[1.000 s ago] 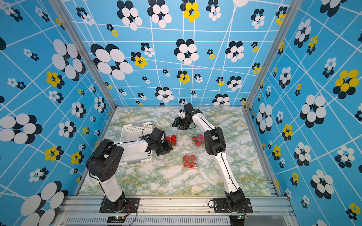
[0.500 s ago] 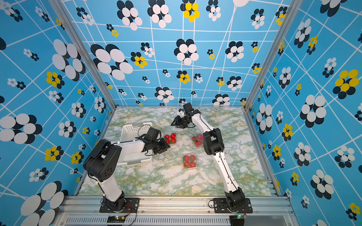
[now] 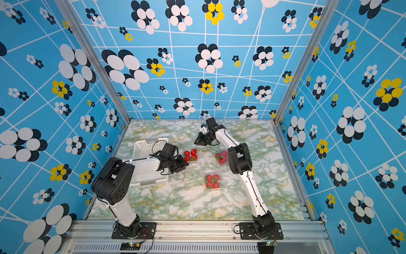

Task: Pack strawberries into containers
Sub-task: Adjust the packing box at the center of the board.

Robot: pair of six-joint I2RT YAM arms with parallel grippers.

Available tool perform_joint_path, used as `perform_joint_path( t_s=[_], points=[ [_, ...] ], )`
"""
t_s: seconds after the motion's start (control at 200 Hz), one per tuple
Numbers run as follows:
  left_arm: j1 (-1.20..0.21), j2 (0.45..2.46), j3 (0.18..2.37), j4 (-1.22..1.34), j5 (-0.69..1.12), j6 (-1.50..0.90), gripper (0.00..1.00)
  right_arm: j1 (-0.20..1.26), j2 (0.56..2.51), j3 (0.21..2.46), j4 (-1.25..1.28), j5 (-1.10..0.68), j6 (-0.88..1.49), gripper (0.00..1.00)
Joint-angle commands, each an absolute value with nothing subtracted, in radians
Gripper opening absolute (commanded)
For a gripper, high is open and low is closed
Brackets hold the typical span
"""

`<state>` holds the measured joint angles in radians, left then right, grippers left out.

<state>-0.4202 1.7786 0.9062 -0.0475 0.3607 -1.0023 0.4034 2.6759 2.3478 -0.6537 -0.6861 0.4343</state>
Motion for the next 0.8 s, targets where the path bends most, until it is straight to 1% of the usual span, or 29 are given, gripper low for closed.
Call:
perform_joint_path(
  t_s=[0.0,0.18,0.335,0.61,0.695,0.795],
  points=[
    [-0.4,1.847,0.871,-0.184,0.272,-0.986,0.34,0.405,2.645,2.306,-0.678,-0.635,0.411,0.17],
    [-0.4,1.849,0.883,-0.181,0.275,-0.986,0.33,0.404,2.633,2.291,-0.678,-0.629,0.411,0.09],
    [-0.394,1.849,0.889,-0.179,0.276,-0.985,0.33,0.405,2.584,2.214,-0.649,-0.614,0.413,0.05],
    [-0.391,1.877,0.909,-0.185,0.279,-0.98,0.33,0.405,2.429,1.975,-0.542,-0.575,0.442,0.06],
    [-0.39,1.877,0.913,-0.188,0.279,-0.979,0.33,0.404,2.379,1.887,-0.503,-0.563,0.466,0.09],
    [-0.39,1.869,0.913,-0.19,0.283,-0.977,0.33,0.405,2.326,1.803,-0.469,-0.546,0.482,0.1]
  ],
)
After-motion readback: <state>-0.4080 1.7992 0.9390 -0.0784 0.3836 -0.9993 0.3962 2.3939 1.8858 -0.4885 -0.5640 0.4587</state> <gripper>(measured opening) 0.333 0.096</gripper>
